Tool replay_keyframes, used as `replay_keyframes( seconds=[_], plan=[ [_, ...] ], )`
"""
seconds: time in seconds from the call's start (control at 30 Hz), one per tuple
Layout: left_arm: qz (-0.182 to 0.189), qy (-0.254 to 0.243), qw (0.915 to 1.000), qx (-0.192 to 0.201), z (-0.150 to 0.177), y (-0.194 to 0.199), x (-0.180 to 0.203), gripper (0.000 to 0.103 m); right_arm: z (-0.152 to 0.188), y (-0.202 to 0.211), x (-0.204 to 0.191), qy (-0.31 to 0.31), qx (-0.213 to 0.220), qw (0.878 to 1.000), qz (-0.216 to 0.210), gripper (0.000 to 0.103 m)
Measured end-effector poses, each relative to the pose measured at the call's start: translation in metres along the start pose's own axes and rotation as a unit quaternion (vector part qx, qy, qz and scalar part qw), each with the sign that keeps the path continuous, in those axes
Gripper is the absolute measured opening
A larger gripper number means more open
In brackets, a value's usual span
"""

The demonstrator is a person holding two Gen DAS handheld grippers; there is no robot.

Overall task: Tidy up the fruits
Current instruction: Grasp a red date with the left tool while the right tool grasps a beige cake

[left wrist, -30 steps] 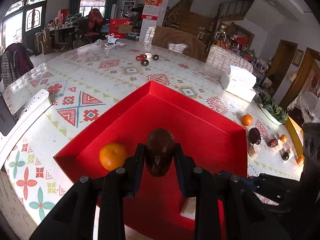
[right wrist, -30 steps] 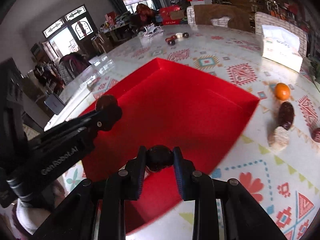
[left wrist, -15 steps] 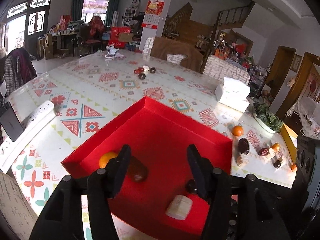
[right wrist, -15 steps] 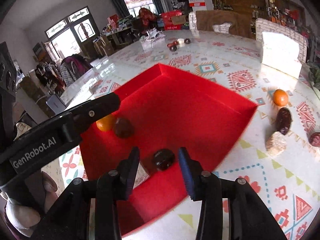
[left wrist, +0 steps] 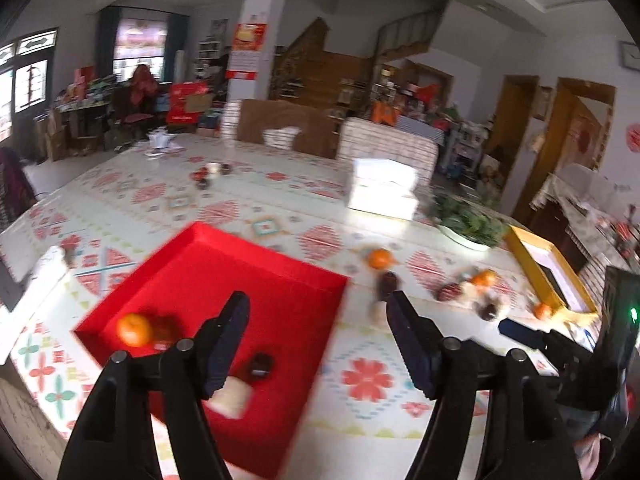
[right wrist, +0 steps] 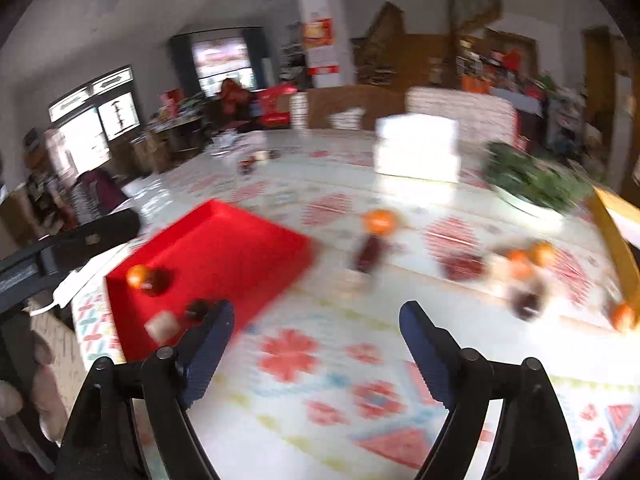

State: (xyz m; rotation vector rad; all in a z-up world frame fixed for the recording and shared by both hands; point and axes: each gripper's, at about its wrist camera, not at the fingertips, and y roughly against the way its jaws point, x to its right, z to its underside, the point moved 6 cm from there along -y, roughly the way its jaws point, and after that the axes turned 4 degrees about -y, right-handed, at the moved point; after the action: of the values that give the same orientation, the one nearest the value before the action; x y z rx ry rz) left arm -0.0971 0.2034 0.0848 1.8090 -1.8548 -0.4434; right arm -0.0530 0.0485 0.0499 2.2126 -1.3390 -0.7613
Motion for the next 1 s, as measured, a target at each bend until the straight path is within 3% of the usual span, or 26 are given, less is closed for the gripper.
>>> replay_keyframes(
  seconds=[0.23, 0.37, 0.43, 0.53, 0.93, 1.0],
  plan=[
    [0.068, -0.021, 0.9964, -0.046, 0.008, -0.038, 0.059, 0.070, 0.001, 0.036, 0.139, -0.119, -0.003, 0.991, 0.061, 0.084],
    [0.107, -0.022, 0.9914, -0.072, 0.010, -0.066, 0.085, 0.070, 0.000, 0.039, 0.188, -0.173, -0.006, 0.983, 0.068, 0.082],
    [0.121, -0.029, 0.9884, -0.086, 0.010, -0.084, 0.099, 0.069, -0.003, 0.031, 0.201, -0.186, -0.013, 0.980, 0.063, 0.080],
    [0.123, -0.054, 0.9859, -0.100, 0.009, -0.105, 0.118, 0.058, -0.007, 0.013, 0.209, -0.198, -0.027, 0.978, 0.059, 0.077],
    [0.130, -0.158, 0.9693, -0.136, 0.010, -0.194, 0.180, 0.057, -0.012, -0.041, 0.224, -0.208, -0.059, 0.974, 0.073, 0.066],
    [0.131, -0.165, 0.9670, -0.142, 0.012, -0.203, 0.181, 0.052, -0.011, -0.044, 0.223, -0.194, -0.059, 0.976, 0.079, 0.064]
  ],
)
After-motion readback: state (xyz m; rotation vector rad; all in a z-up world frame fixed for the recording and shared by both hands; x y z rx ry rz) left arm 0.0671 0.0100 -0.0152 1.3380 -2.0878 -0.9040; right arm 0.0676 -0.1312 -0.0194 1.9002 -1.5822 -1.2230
